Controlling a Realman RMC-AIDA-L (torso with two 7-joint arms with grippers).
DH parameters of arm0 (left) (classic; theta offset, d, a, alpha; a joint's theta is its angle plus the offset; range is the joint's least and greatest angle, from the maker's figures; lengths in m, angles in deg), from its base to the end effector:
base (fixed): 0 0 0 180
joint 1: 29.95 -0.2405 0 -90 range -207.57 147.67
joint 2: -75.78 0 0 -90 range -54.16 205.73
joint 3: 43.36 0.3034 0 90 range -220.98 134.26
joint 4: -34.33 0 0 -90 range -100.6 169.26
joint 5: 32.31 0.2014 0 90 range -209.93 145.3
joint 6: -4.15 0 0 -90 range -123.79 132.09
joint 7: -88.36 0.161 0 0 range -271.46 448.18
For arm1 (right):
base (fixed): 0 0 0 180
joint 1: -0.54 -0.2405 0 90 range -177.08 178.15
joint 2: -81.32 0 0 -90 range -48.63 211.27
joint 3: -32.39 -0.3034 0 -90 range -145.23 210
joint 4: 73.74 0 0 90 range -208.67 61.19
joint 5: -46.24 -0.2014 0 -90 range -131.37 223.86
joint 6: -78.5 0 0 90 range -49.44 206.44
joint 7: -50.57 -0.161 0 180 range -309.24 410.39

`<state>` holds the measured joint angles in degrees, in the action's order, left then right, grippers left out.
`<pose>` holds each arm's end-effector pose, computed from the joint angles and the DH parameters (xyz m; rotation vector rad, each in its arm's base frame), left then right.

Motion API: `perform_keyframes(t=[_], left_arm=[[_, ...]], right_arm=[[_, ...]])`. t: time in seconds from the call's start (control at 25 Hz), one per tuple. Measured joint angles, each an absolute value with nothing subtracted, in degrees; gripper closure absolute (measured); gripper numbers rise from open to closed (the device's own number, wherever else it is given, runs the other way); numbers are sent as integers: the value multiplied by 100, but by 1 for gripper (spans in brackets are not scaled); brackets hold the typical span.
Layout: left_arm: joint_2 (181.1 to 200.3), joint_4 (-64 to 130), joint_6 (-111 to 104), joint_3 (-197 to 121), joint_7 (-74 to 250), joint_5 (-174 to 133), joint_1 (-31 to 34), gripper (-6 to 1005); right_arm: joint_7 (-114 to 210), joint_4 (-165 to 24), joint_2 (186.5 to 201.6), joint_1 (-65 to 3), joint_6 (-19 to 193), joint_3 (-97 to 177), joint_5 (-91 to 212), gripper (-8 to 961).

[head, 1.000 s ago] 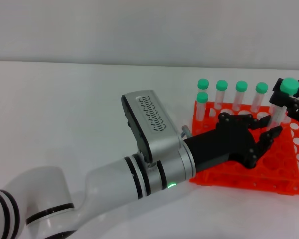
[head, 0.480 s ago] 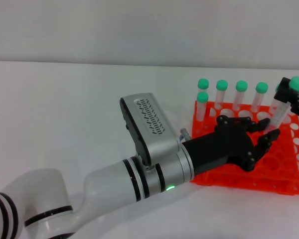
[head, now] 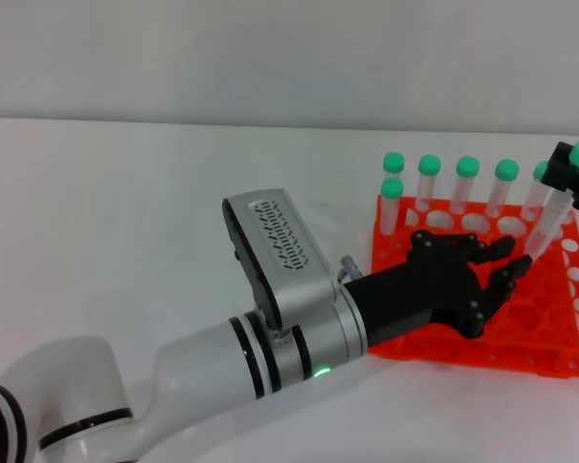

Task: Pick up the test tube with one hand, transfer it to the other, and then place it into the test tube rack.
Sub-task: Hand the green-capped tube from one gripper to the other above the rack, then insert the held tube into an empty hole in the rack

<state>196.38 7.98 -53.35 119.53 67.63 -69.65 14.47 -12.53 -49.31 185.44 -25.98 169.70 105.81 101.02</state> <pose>-0.1451 0.3449 -0.1847 -2.5467 -0.2335 -1.0405 0.2813 0.3606 0.0557 -2.4260 0.3352 1.1747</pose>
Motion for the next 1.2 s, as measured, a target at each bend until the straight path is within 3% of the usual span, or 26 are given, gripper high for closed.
perform_keyframes(t=[0.2,0.4,0.64,0.72,0.96,1.16,1.2], left_arm=[[19637,793,-5333,11952,6778,-6971,1445,811],[19642,787,-5333,11950,7039,-7011,1343,916],[19652,718,-5336,11849,7590,-7046,1005,909],[19653,664,-5352,11666,7783,-7054,763,760],[19640,607,-6064,11331,8250,-7066,-78,631],[19619,679,-6822,11093,8622,-7260,-873,524],[19607,842,-7236,10934,8704,-7560,-1317,476]], right_arm=[[-1256,-4931,18544,-2586,16957,10537,10155,750],[-1250,-4924,18568,-2512,16973,10280,10195,751],[-1248,-4917,18546,-2486,17014,10160,10201,751],[-1236,-4913,18549,-2486,17018,10063,10214,751],[-1215,-4888,18580,-2480,17024,9909,10211,751],[-961,-4651,18906,-2531,16940,9881,10223,751],[-893,-4585,18979,-2537,16905,9883,10224,751]])
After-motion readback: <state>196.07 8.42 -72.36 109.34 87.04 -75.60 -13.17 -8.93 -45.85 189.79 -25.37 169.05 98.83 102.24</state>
